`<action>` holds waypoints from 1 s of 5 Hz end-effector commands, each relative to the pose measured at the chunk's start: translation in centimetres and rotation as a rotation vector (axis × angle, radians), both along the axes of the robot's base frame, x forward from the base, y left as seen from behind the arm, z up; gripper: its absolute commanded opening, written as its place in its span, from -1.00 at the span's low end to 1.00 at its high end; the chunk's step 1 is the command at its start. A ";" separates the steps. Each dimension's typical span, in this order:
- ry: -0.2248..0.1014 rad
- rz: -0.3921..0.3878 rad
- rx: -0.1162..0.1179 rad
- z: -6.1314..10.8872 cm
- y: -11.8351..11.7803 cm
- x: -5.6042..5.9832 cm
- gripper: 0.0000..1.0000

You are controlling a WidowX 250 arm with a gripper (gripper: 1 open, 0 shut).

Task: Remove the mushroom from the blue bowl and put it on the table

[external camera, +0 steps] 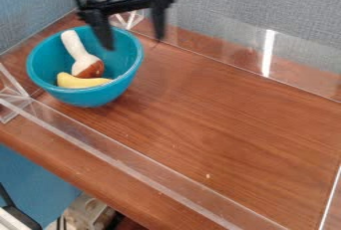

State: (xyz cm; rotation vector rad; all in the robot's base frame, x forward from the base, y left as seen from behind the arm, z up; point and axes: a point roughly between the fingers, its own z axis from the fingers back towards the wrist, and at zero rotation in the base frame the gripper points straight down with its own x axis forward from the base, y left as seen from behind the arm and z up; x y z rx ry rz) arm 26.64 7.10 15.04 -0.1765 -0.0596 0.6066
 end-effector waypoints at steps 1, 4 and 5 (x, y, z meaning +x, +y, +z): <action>-0.058 0.002 0.031 0.9 3.7 1.0 1.00; -0.033 0.012 0.075 -2.8 9.5 2.5 1.00; -0.022 0.019 0.085 -4.0 9.8 2.9 1.00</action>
